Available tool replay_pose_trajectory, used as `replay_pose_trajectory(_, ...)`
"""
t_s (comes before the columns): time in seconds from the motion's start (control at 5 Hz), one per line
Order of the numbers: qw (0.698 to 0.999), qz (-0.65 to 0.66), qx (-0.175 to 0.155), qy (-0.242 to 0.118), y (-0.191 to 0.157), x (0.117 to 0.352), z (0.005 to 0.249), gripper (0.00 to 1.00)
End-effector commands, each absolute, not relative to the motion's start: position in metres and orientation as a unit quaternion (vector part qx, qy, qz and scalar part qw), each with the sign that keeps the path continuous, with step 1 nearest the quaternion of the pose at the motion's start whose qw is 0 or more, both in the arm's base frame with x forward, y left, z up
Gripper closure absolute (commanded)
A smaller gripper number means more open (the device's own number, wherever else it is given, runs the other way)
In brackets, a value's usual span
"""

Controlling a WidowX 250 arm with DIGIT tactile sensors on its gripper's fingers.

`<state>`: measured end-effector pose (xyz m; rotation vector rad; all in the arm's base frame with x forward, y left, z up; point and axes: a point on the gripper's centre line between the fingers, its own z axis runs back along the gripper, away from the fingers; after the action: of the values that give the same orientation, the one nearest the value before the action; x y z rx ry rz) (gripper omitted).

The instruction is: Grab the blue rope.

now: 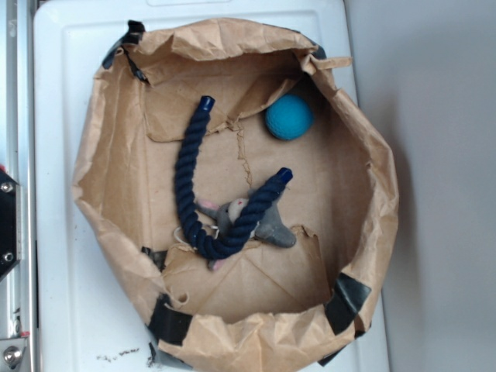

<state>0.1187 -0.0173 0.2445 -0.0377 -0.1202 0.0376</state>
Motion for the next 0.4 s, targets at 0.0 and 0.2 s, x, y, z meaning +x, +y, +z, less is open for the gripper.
replay_pose_trajectory(0.0,0.998,0.019,-0.019,-0.06,-0.017,0.119,0.244,0.0)
replay_pose_trajectory(0.2,0.996,0.039,-0.019,-0.076,-0.021,0.135,0.241,0.0)
